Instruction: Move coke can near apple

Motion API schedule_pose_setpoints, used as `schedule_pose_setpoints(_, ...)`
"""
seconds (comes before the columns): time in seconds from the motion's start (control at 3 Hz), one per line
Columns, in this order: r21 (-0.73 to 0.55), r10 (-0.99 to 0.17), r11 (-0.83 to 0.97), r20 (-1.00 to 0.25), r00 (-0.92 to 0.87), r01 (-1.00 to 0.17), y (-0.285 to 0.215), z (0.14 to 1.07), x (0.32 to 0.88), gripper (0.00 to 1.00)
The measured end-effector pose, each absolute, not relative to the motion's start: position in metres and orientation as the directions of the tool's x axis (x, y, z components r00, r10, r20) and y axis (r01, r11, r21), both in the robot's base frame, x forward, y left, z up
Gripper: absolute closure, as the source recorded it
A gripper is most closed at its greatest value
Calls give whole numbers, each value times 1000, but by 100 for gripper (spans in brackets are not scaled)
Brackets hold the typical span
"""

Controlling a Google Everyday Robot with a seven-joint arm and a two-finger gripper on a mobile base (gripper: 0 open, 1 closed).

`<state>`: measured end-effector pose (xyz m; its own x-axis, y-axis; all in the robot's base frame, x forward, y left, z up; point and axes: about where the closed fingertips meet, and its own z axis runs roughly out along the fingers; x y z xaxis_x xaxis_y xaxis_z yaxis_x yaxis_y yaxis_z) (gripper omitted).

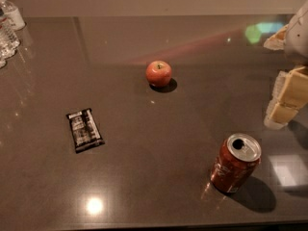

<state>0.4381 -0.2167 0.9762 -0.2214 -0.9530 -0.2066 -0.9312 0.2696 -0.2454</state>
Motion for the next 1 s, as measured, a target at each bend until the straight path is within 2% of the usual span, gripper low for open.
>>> schedule_pose_setpoints(1.0, -262, -953, 189, -281, -113, -946, -207, 983, 404, 0)
